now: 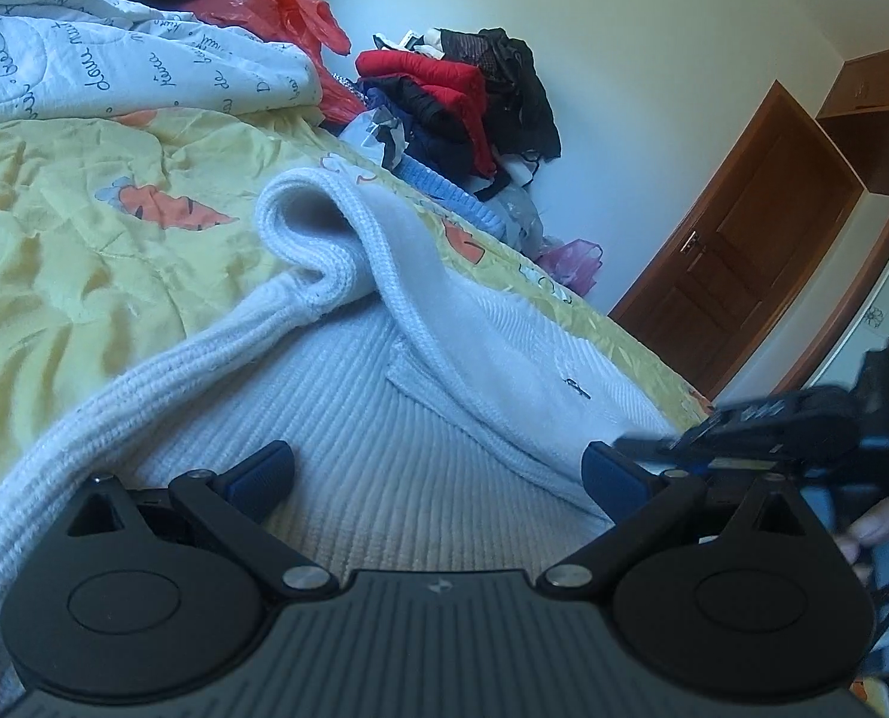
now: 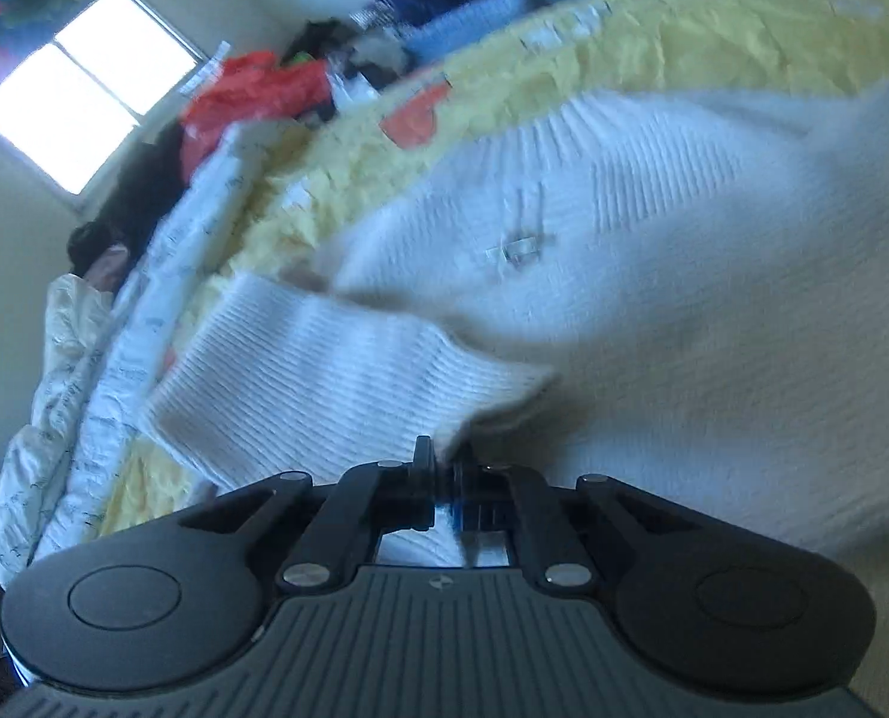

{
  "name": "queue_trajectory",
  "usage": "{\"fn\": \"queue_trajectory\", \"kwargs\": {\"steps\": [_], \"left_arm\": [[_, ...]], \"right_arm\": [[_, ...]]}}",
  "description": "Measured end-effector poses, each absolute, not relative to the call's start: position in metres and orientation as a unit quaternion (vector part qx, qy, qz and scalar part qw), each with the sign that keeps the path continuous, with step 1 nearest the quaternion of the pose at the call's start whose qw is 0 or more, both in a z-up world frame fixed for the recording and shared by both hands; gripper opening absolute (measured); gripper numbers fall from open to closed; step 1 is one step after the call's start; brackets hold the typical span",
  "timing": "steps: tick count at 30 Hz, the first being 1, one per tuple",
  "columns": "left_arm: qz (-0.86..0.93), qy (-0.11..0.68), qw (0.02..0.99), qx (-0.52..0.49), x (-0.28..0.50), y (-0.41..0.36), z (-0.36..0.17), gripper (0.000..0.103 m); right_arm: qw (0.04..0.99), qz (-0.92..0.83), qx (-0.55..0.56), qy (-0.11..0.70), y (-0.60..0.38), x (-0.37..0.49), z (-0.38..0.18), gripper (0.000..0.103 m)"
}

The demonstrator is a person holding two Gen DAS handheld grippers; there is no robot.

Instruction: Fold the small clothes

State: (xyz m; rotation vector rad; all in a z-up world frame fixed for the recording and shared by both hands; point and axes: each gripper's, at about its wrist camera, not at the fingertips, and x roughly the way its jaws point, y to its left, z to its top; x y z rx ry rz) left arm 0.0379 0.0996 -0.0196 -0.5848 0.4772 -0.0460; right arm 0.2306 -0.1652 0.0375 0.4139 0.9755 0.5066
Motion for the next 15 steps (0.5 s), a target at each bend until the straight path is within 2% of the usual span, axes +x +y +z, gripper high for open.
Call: {"fn": "queue_trajectory", "kwargs": {"steps": [8,11,15], "left_arm": [[-0.023,0.233,0.929,-0.285,0.038,0.101,-0.020,0.103],[-0.023,0.234,0.929,-0.285,0.038,0.101,-0.020,0.103],[-0.021,0.236,0.930,-0.282,0.039,0.101,-0.020,0.103]], "right_arm": [[0.877,0.231,0.160,0.390,-0.243,0.249,0.119,0.009],[0.880,0.188,0.151,0.409,-0.280,0.257,0.113,0.009],[0.876,0.154,0.145,0.434,-0.302,0.254,0.077,0.009]]}}
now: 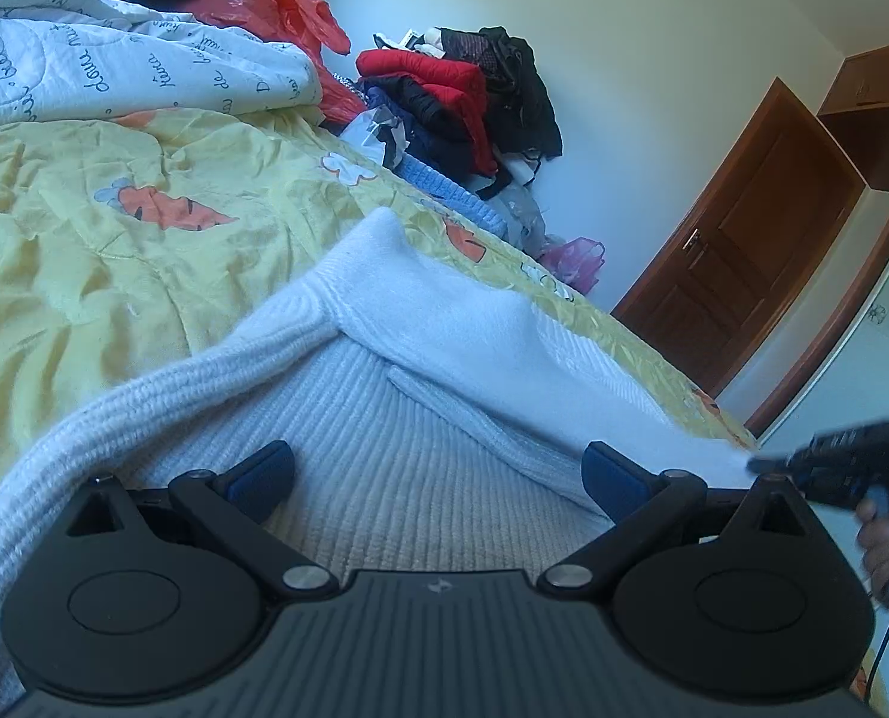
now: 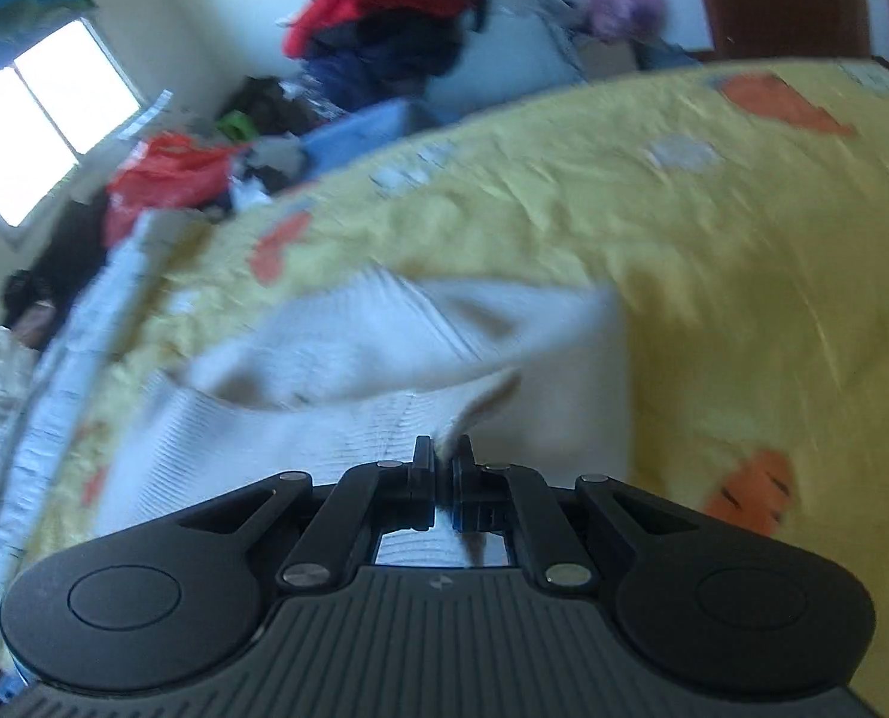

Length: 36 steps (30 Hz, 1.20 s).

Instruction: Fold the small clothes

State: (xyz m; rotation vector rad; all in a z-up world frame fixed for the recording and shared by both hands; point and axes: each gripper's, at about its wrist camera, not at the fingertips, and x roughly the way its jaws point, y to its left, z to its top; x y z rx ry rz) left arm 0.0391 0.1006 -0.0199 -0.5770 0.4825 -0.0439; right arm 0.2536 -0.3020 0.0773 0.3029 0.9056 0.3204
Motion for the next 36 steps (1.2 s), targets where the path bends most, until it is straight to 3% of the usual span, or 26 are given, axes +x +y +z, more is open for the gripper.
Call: {"fn": "queue_trajectory", "kwargs": {"steps": [5,9,10,12,13,17,25,29,34,35,36], "left_arm": [[-0.020,0.238,0.931,-0.278,0.041,0.100,-0.019,0.103],[-0.020,0.238,0.931,-0.277,0.041,0.100,-0.019,0.103],[-0.020,0.238,0.931,-0.277,0.041,0.100,-0.019,0.103],[-0.020,0.238,0.931,-0.277,0.041,0.100,-0.019,0.103],[-0.020,0.238,0.931,-0.277,0.041,0.100,-0.019,0.103],[0.005,0.249,0.934,-0.255,0.044,0.091,-0.013,0.103],[0.012,0.233,0.972,-0.026,0.093,0.016,0.022,0.103],[-0.002,0.325,0.945,0.024,0.128,0.008,-0.008,0.103],[-0.023,0.328,0.943,-0.050,0.125,0.034,-0.014,0.103],[-0.023,0.328,0.943,-0.049,0.125,0.034,-0.013,0.103],[-0.023,0.328,0.943,-0.048,0.124,0.033,-0.014,0.103]], "right_arm": [[0.876,0.135,0.139,0.442,-0.294,0.242,0.041,0.008],[0.882,0.122,0.146,0.431,-0.298,0.236,0.041,0.020],[0.884,0.118,0.150,0.427,-0.299,0.232,0.046,0.024],[0.900,0.110,0.152,0.394,-0.300,0.211,0.061,0.052],[0.910,0.108,0.151,0.370,-0.302,0.196,0.067,0.057],[0.926,0.141,0.134,0.324,-0.290,0.144,0.078,0.057],[0.934,0.120,0.034,0.335,-0.219,0.155,0.051,0.058],[0.935,0.082,0.012,0.344,-0.202,0.162,0.021,0.073],[0.947,0.077,-0.028,0.309,-0.193,0.141,0.010,0.080],[0.947,0.075,-0.036,0.310,-0.192,0.137,0.009,0.084],[0.945,0.074,-0.041,0.317,-0.193,0.132,0.008,0.097]]}}
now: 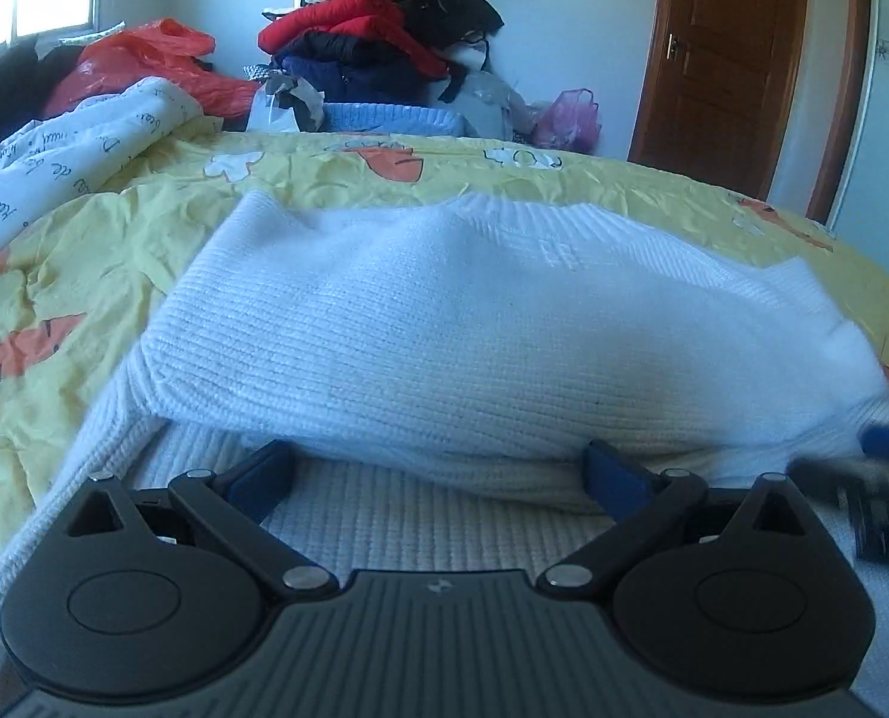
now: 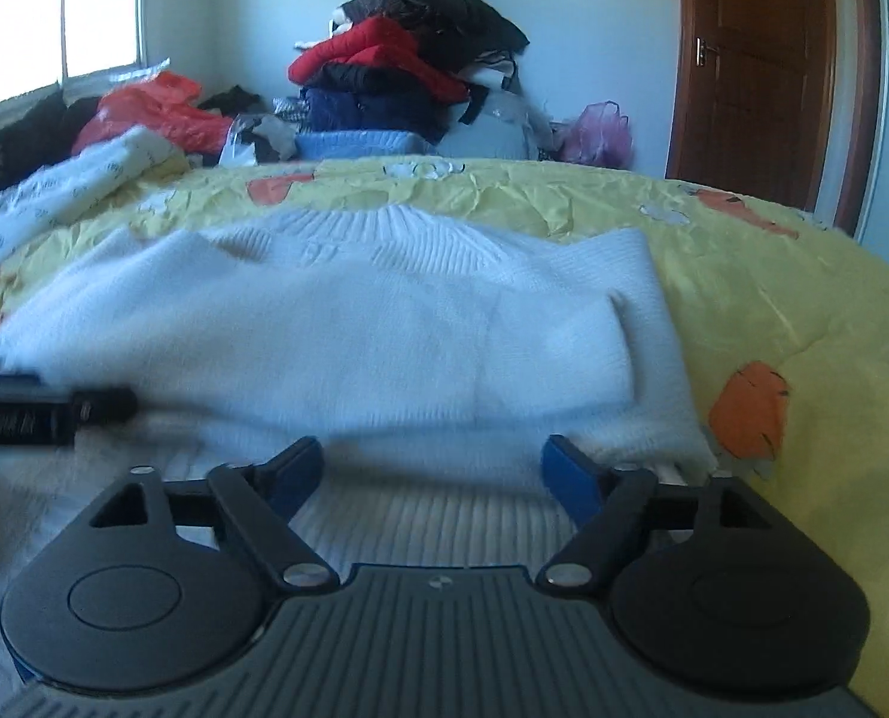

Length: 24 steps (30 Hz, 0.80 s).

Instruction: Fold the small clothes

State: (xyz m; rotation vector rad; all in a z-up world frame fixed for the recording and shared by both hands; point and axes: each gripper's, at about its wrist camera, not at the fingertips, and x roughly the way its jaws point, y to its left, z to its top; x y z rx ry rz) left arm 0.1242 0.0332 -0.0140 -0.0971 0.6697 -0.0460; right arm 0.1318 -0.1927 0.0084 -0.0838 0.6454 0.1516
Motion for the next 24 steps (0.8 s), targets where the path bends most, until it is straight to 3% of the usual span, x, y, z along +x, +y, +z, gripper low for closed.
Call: {"fn": "queue_trajectory", "kwargs": {"steps": [2,13,17,24], "left_arm": [[-0.023,0.328,0.943,-0.049,0.123,0.034,-0.014,0.103],[-0.016,0.336,0.941,-0.037,0.123,0.024,-0.010,0.103],[-0.019,0.350,0.936,0.010,0.102,0.015,-0.011,0.103],[-0.012,0.348,0.937,0.001,0.056,0.018,-0.012,0.103]], "right_arm": [[0.938,0.062,-0.030,0.339,-0.197,0.125,0.003,0.101],[0.936,0.059,-0.039,0.345,-0.197,0.108,0.002,0.102],[0.936,0.059,-0.037,0.344,-0.199,0.106,0.002,0.102],[0.937,0.061,-0.035,0.343,-0.200,0.106,0.002,0.102]]}}
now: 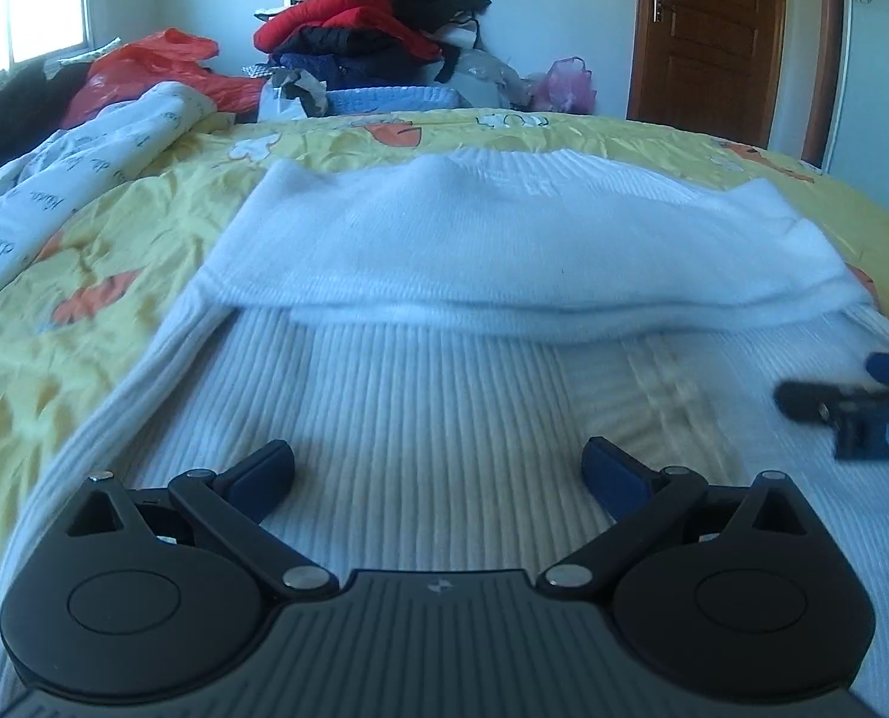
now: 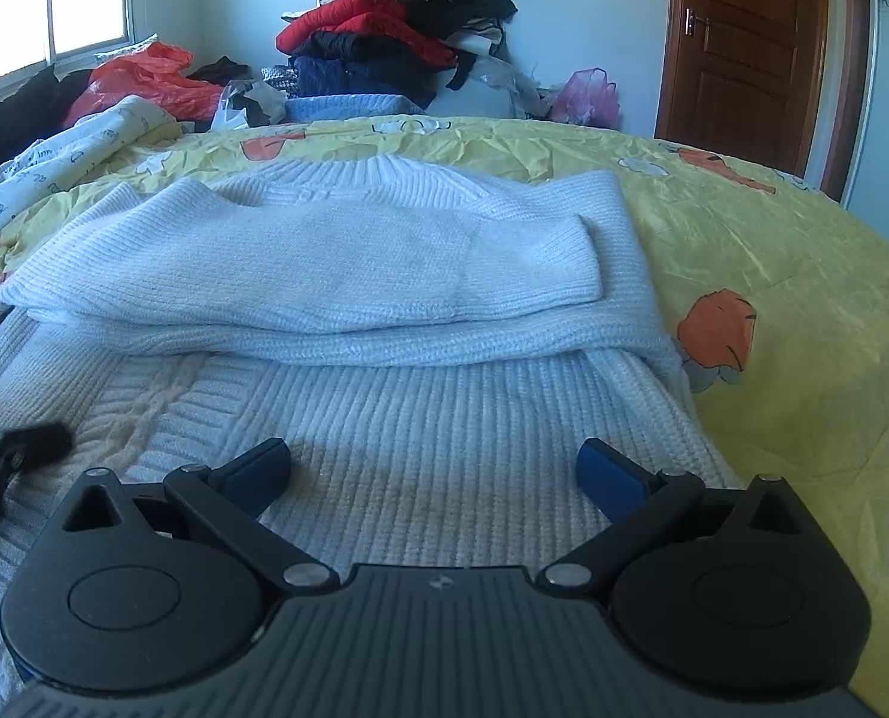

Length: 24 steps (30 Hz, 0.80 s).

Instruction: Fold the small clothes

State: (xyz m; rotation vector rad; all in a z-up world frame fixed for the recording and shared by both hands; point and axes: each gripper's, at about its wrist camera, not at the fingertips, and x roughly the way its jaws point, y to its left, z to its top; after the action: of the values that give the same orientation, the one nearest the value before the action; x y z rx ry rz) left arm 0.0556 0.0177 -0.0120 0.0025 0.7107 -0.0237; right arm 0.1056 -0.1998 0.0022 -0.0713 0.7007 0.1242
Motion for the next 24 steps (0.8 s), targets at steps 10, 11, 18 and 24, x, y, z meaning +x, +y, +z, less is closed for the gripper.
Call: {"fn": "queue_trajectory", "kwargs": {"steps": [10,11,18,24], "left_arm": [[-0.007,0.342,0.940,-0.002,0.043,0.017,-0.013,0.103],[-0.008,0.342,0.940,-0.002,0.042,0.018,-0.013,0.103],[-0.013,0.341,0.940,-0.008,0.043,0.019,-0.014,0.103],[-0.013,0.342,0.940,-0.008,0.043,0.019,-0.014,0.103]], "right_arm": [[0.938,0.054,-0.036,0.341,-0.201,0.094,0.004,0.101],[0.938,0.054,-0.036,0.341,-0.203,0.089,0.004,0.101],[0.939,0.057,-0.041,0.337,-0.209,0.044,0.004,0.101],[0.938,0.055,-0.044,0.338,-0.206,0.042,0.004,0.102]]}}
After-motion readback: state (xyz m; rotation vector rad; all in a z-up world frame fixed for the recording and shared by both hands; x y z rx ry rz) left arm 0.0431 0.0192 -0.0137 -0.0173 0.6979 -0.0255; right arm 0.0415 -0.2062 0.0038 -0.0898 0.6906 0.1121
